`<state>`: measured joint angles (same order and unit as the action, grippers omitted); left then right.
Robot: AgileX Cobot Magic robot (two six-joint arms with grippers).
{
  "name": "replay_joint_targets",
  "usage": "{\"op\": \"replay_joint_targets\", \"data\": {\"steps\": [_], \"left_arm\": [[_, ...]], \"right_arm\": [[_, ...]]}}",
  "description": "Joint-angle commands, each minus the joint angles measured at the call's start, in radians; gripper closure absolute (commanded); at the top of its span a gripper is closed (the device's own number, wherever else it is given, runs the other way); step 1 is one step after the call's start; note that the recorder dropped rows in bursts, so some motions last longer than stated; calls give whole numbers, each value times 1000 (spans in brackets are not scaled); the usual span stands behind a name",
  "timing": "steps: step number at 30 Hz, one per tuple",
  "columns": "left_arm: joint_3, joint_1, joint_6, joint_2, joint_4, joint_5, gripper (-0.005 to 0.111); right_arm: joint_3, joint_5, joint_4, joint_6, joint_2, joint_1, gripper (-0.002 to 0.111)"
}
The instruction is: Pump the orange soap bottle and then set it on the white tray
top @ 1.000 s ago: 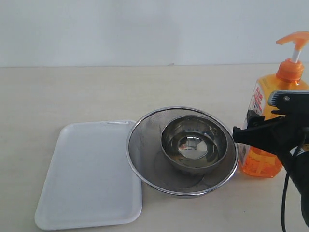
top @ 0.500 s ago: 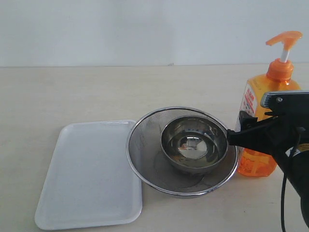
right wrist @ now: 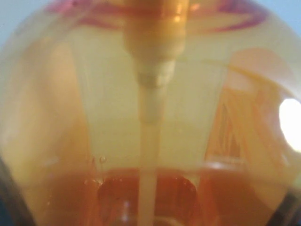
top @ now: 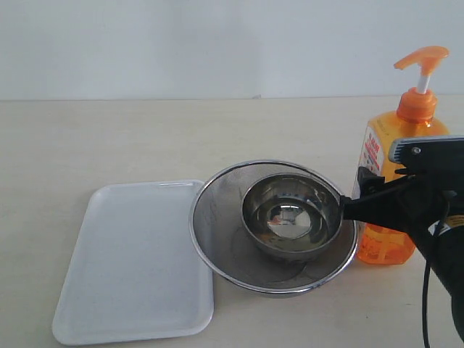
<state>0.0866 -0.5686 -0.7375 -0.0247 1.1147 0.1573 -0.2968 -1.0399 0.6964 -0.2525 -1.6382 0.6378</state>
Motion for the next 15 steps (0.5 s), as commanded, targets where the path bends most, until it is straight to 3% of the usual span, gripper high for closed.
{"op": "replay_joint_targets", "data": {"steps": [1, 9, 15], "left_arm": [[-5, 0, -1, 7, 79, 16, 102], [-5, 0, 3, 7, 79, 104, 102], [-3, 0, 0, 7, 86, 44, 102]], "right_arm": [[-4, -25, -8, -12, 10, 0, 106], [-4, -25, -8, -12, 10, 0, 106], [-4, -25, -8, -12, 10, 0, 106]]}}
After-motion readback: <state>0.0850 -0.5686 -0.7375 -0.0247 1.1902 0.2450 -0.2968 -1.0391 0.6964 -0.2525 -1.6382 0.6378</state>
